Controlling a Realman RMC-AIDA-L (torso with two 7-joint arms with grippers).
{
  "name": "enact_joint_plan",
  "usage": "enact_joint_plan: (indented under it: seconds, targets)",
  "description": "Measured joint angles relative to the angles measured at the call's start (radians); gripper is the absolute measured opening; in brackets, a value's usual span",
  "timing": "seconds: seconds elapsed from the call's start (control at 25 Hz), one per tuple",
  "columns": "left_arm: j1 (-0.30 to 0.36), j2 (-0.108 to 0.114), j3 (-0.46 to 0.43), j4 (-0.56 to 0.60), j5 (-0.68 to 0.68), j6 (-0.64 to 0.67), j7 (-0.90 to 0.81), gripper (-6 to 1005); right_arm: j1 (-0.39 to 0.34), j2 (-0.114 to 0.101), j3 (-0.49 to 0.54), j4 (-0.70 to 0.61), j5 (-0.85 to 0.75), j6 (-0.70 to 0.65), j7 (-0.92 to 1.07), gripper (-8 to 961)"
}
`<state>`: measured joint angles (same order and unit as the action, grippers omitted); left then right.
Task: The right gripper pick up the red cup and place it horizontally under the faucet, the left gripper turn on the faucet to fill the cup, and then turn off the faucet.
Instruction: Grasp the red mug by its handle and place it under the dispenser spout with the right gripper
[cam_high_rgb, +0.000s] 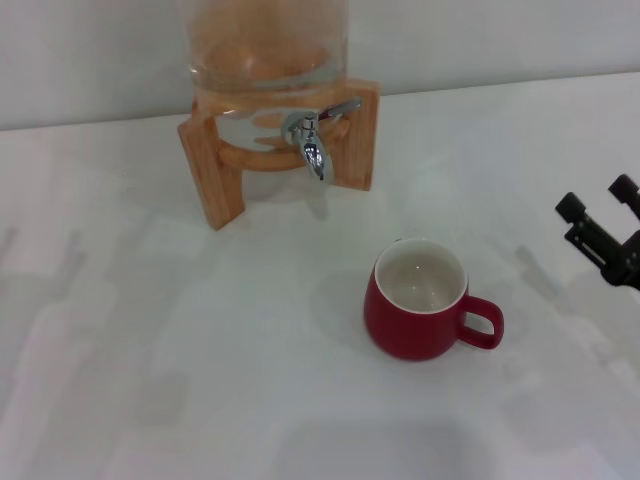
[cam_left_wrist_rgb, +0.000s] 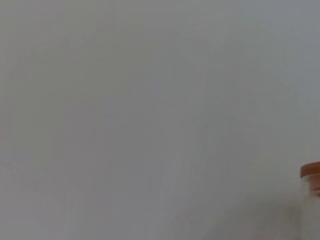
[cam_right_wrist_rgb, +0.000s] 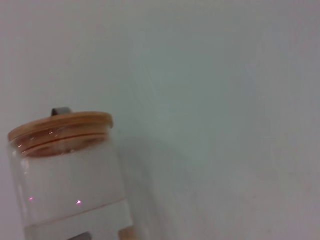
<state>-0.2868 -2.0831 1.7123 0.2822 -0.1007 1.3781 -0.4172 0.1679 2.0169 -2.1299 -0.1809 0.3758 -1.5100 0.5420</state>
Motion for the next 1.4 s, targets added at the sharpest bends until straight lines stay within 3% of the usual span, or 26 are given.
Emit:
enact_joint_plan:
  seconds: [1.04, 1.4]
  targets:
    - [-0.001, 0.000, 0.001, 0.000, 0.026, -0.003, 0.001, 862, -0.048, -0.003, -0.188, 0.039, 0.000, -0.033, -0.004, 858]
    - [-0.007, 0.000, 0.001, 0.000, 0.038, -0.005, 0.001, 862, -0.050, -0.004, -0.205, 0.061, -0.002, -0.033, -0.118, 857]
